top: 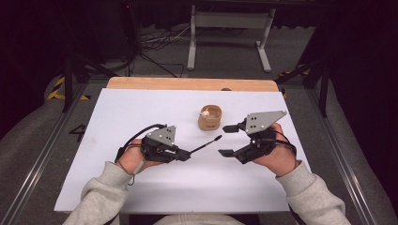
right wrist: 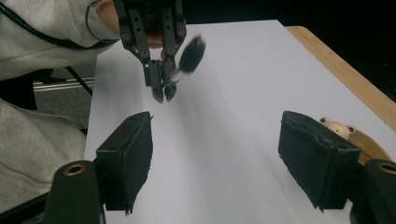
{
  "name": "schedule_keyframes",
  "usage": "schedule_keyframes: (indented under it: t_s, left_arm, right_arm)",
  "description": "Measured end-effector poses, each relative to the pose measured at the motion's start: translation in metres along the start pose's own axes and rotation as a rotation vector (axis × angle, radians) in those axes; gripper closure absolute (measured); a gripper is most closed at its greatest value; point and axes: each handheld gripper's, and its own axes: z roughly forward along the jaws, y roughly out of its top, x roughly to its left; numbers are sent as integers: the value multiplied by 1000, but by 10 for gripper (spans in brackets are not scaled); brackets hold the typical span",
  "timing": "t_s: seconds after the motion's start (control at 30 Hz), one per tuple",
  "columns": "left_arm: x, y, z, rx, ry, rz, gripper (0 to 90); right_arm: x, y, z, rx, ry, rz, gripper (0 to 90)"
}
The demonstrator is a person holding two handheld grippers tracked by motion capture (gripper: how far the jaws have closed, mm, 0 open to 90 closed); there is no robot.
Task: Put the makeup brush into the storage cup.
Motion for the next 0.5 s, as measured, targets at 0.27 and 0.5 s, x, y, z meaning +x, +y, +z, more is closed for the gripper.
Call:
schedule_keyframes:
  t_s: [0.27,0.5]
  left_arm:
    - [-3,-10,2,-199,28,-50,853]
    - [1,-21,8,-321,21,-69,853]
  right_arm:
    - [1,-7,1,-41,-1,2,294]
    - [1,-12,4,-81,6,14,295]
